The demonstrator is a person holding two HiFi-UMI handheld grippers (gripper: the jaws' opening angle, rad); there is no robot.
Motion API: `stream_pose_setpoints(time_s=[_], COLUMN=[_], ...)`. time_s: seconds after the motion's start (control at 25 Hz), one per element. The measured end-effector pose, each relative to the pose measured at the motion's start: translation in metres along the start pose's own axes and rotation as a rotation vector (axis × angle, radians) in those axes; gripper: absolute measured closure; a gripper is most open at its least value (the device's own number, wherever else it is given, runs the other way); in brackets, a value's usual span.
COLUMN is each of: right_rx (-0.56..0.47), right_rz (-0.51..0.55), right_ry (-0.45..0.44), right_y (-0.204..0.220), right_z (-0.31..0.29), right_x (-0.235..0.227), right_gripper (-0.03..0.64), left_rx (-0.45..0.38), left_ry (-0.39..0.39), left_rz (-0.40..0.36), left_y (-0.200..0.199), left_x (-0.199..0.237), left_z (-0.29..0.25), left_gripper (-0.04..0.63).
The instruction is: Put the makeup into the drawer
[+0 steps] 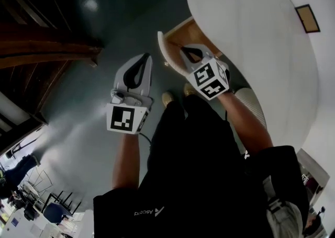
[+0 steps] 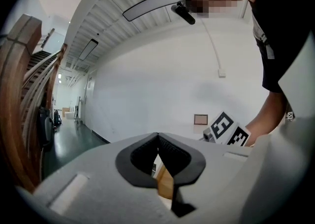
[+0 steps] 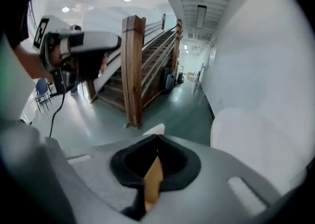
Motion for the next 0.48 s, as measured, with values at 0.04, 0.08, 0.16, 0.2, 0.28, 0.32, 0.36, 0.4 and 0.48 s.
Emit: stream_pose_setpoints(time_s=[0.04, 0.08, 0.16, 0.2, 0.28, 0.32, 0.36, 0.4, 0.48], right_rx=[-0.043, -0.086, -0.163, -0.197, -0.265, -0.302, -0.342, -0.382, -0.468], right_rz=[-0.021, -0.041, -0.064, -0.07, -0.077, -0.078, -0.075, -0.068, -0.049], right_ry=[-0.011, -0.02, -0.024, -0.021, -0.014, -0.012, -0.011, -0.009, -0.004], right_y=[-0.003, -0.006, -0.013, -0.017, -0.024, -0.027, -0.03, -0.032, -0.035], right_z=[0.013, 0.027, 0.053, 0.066, 0.091, 0.103, 0.115, 0.126, 0.149], right_x=[0.002, 0.003, 0.004, 0.004, 0.007, 0.008, 0.01, 0.012, 0.018], right_gripper=[0.614, 0.614, 0.614, 0.614, 0.614, 0.614, 0.614, 0.614, 0.614], left_rx=[-0.009, -0.018, -0.038, -0.047, -0.064, -0.072, -0.08, -0.087, -0.101], left_ry=[0.003, 0.007, 0.016, 0.022, 0.034, 0.04, 0.045, 0.048, 0.05], left_rz=[-0.004, -0.01, -0.024, -0.031, -0.046, -0.053, -0.059, -0.065, -0.078], left_y=[-0.004, -0.009, -0.018, -0.024, -0.033, -0.037, -0.04, -0.045, -0.055], left_x=[-0.004, -0.008, -0.016, -0.02, -0.027, -0.03, -0.033, -0.036, -0.042], left_z=[0.002, 0.004, 0.008, 0.011, 0.017, 0.02, 0.023, 0.026, 0.033], left_gripper=[0.586, 0.586, 0.586, 0.586, 0.586, 0.586, 0.586, 0.586, 0.586])
Point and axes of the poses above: the fingertips, and each gripper's own axes: z backward along the fingers, x to its left, y out of its underside, the point moved 9 cm from there along z, backward along the fingers, and after that the axes turned 15 degrees about x, right-handed, at the moved point
